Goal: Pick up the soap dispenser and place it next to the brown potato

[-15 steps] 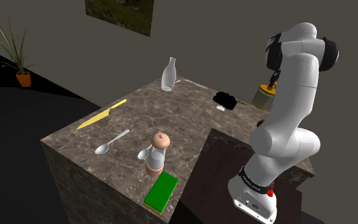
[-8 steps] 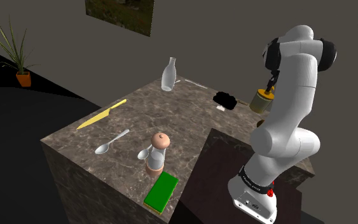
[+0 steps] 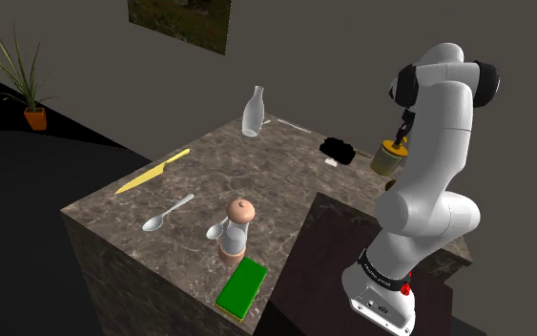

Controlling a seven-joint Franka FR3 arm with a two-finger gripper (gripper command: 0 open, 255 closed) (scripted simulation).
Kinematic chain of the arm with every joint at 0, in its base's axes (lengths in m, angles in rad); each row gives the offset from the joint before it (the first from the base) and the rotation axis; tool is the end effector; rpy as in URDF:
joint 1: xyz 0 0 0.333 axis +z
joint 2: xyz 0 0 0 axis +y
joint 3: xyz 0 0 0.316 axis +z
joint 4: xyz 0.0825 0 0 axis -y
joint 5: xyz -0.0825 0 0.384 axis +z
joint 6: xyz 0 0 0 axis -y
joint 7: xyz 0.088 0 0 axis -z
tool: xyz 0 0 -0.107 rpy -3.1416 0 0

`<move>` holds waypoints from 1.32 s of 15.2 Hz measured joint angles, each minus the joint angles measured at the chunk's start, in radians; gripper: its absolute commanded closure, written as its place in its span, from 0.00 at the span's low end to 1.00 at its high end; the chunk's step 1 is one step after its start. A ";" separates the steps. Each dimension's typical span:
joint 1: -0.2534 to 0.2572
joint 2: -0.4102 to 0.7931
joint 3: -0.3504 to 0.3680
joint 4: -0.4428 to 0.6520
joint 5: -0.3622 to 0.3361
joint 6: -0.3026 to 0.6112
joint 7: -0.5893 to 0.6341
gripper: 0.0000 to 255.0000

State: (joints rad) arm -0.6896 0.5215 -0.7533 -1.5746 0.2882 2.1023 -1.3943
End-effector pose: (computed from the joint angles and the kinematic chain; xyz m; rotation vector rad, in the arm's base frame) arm 0.1788 -0.6637 0.4158 2.9738 -0.1237 -0.0889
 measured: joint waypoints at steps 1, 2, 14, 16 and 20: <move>0.000 0.001 0.001 -0.002 0.001 0.003 0.000 1.00; 0.000 0.002 0.001 -0.003 0.002 0.005 0.000 1.00; 0.005 -0.007 -0.003 -0.002 -0.004 -0.003 0.003 0.00; 0.015 -0.033 -0.015 0.014 -0.022 -0.040 0.011 0.00; 0.026 -0.053 -0.024 0.042 -0.039 -0.084 0.025 0.00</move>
State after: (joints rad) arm -0.6637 0.4681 -0.7775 -1.5326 0.2492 2.0180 -1.3697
